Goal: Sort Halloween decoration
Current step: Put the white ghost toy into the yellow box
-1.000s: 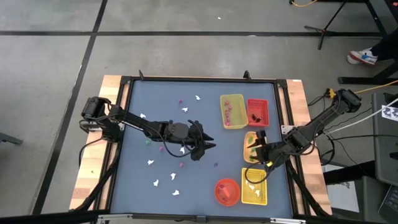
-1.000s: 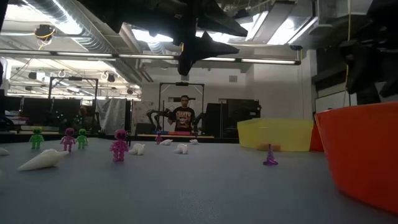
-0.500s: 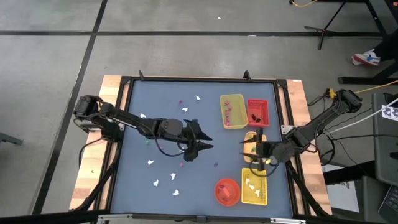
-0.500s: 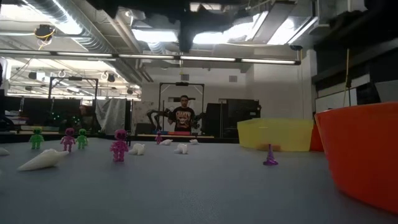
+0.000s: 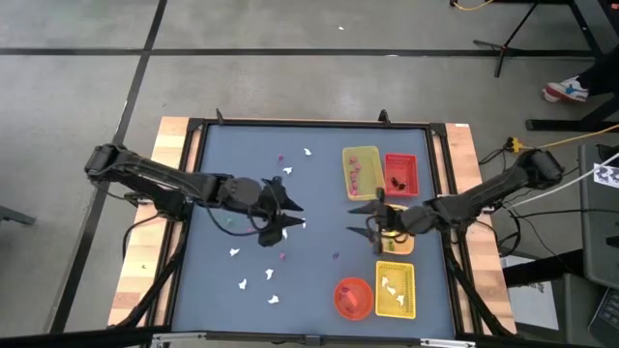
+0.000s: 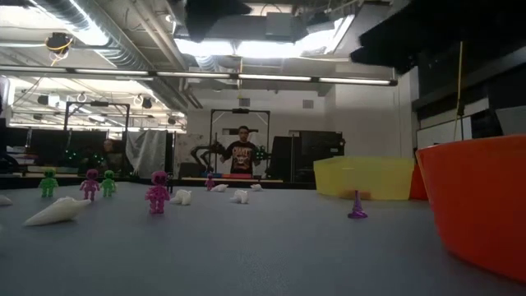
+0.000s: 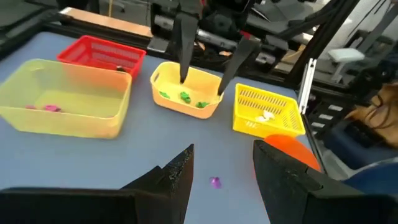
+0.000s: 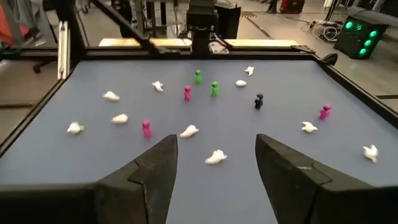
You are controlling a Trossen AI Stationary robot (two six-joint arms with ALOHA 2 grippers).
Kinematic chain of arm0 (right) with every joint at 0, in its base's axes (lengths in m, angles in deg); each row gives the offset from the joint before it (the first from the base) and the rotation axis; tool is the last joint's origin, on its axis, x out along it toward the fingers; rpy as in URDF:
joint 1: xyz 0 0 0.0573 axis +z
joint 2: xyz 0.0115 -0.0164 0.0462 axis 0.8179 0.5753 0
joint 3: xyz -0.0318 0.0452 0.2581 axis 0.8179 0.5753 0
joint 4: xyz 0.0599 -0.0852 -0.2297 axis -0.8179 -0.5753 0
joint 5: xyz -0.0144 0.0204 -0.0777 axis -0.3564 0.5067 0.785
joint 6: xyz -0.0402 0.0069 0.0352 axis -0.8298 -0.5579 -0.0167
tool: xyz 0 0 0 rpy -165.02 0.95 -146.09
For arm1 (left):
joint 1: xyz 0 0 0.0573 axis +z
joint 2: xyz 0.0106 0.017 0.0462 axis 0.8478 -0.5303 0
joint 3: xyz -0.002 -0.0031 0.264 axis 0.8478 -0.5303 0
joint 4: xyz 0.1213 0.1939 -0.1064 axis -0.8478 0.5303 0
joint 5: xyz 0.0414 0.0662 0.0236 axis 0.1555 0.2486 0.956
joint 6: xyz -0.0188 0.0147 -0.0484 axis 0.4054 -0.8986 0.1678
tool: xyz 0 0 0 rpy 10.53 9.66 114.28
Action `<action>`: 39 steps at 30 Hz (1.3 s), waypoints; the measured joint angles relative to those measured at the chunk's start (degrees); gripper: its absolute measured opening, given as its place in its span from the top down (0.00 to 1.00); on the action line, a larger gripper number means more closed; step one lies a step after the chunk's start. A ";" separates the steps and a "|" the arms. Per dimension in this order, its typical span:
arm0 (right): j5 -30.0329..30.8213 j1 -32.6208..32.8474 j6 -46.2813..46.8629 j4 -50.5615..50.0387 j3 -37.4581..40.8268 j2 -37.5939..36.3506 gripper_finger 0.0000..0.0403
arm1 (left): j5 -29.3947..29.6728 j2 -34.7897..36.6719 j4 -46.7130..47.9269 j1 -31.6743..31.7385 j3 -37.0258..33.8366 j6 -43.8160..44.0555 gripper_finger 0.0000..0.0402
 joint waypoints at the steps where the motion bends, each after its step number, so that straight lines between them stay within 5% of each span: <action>1: -0.15 -0.73 -0.03 2.19 0.00 1.71 0.47 | 0.63 0.86 1.08 -0.27 0.00 -0.08 0.63; 7: -1.11 -4.38 0.15 15.40 -0.10 11.99 0.47 | 4.53 5.99 8.48 -1.78 0.00 -0.19 0.63; 13: -1.13 -6.52 0.23 17.18 -6.56 21.68 0.47 | 7.16 9.02 13.78 -2.21 0.00 -0.17 0.63; 27: 2.36 -7.81 0.26 3.24 -25.89 40.95 0.47 | 8.05 9.36 17.11 -2.20 0.00 -0.09 0.63; 39: -1.38 -10.87 8.53 2.33 -27.52 47.30 0.47 | 8.07 9.32 18.41 -2.29 0.00 0.03 0.63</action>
